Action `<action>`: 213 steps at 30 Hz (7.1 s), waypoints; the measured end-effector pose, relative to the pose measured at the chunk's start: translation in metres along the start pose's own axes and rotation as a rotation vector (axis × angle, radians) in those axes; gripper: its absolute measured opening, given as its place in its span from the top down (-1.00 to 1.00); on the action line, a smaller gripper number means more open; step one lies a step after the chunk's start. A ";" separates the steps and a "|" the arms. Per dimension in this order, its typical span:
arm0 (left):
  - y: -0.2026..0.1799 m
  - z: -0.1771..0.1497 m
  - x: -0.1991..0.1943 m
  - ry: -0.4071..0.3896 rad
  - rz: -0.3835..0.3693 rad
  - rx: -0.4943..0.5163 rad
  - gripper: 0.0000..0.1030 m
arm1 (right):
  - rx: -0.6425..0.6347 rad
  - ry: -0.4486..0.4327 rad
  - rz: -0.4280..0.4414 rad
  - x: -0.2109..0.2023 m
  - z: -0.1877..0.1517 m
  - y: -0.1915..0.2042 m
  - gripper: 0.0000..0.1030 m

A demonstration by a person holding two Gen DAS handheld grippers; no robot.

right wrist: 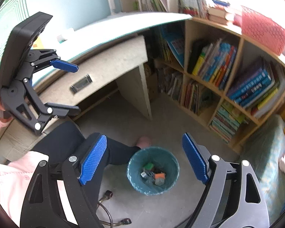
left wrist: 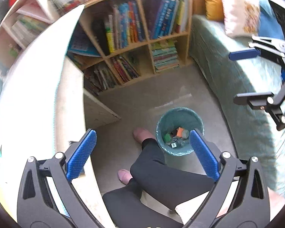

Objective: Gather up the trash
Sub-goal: 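Return both open tools to the desk above the marker and box, then grasp the green marker with the left tool while the right tool grasps the white box, then carry the marker and box off the desk over the teal wastebasket, then open both tools to drop the marker and box into the wastebasket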

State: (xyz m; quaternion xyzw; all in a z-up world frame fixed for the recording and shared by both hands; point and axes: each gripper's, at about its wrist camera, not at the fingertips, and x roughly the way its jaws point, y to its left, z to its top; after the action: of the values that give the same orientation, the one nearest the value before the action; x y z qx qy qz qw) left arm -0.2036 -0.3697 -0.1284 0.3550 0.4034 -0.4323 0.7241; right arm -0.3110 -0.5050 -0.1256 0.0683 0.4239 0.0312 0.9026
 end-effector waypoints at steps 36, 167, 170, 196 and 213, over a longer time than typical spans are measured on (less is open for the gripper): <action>0.281 -0.130 -0.092 0.024 0.315 -0.534 -0.87 | -0.524 -0.025 0.324 0.101 0.244 0.198 -0.65; 0.041 0.004 -0.023 -0.054 -0.141 -0.101 0.80 | -0.134 0.006 -0.033 -0.001 0.083 0.007 0.05; 0.022 0.001 -0.013 -0.031 -0.158 -0.079 0.80 | -0.097 0.018 -0.033 -0.002 0.061 -0.002 0.05; -0.079 -0.018 0.060 0.116 -0.252 0.031 0.80 | 0.094 0.136 -0.013 0.012 -0.065 -0.045 0.05; -0.084 -0.027 0.089 0.152 -0.308 0.008 0.77 | 0.155 0.194 0.040 0.044 -0.083 -0.050 0.02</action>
State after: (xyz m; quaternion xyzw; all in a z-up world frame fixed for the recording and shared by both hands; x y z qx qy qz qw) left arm -0.2611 -0.4085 -0.2334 0.3236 0.5050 -0.5118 0.6151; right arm -0.3465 -0.5409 -0.2191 0.1432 0.5087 0.0229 0.8487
